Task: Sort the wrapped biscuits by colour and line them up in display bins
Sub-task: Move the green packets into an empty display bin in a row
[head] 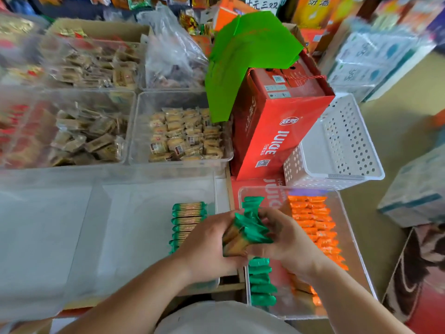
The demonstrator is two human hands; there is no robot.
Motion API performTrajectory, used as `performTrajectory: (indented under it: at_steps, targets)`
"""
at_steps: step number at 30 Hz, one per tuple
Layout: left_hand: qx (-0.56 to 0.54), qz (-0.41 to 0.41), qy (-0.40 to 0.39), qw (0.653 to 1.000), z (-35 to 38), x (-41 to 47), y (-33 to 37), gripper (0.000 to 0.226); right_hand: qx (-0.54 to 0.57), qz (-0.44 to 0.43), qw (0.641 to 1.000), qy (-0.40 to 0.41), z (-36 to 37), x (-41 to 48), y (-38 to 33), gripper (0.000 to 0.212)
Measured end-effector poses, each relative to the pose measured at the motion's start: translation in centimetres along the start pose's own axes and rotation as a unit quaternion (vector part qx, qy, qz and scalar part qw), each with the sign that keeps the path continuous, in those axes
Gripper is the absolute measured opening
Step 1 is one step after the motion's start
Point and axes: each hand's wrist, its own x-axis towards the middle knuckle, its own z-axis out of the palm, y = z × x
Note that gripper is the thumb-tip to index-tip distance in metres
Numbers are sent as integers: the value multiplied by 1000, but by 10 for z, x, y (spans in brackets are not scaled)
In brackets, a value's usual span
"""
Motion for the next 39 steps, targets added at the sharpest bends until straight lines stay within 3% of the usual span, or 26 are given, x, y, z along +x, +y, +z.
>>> performTrajectory:
  at_steps: [3, 6, 10, 13, 15, 19, 24, 28, 30, 33, 36, 39]
  targets:
    - [-77, -54, -32, 995, -17, -11, -18, 81, -4, 19, 1000, 4, 28, 9, -5, 65]
    - [-120, -97, -46, 987, -33, -19, -38, 67, -50, 32, 998, 5, 50, 17, -8, 74]
    - [-106, -159, 32, 981, -60, -11, -68, 59, -150, 69, 984, 72, 70, 35, -2, 61]
    - [31, -206, 122, 970, -79, 13, -95, 65, -250, 91, 961, 71, 79, 49, 5, 53]
    - [159, -211, 138, 954, -89, 31, -112, 74, -283, 100, 952, 55, 84, 56, 9, 50]
    - [364, -167, 38, 916, -90, 64, -135, 71, -320, 112, 939, 48, 89, 57, 14, 54]
    - [435, -134, 21, 890, -75, 82, -149, 62, -330, 114, 936, 49, 88, 55, 18, 65]
    - [365, -116, 16, 923, -67, 81, -160, 80, -310, 120, 941, 57, 92, 55, 20, 63]
    - [308, -119, 30, 943, -66, 80, -164, 76, -306, 120, 943, 60, 93, 55, 23, 63]
    - [247, -101, 131, 955, -64, 71, -167, 58, -300, 119, 944, 60, 94, 54, 24, 63]
    - [73, -261, 216, 938, -58, 68, -177, 62, -296, 116, 946, 59, 92, 54, 23, 63]
    - [-116, -372, 179, 903, -54, 71, -186, 63, -294, 116, 947, 57, 92, 54, 23, 61]
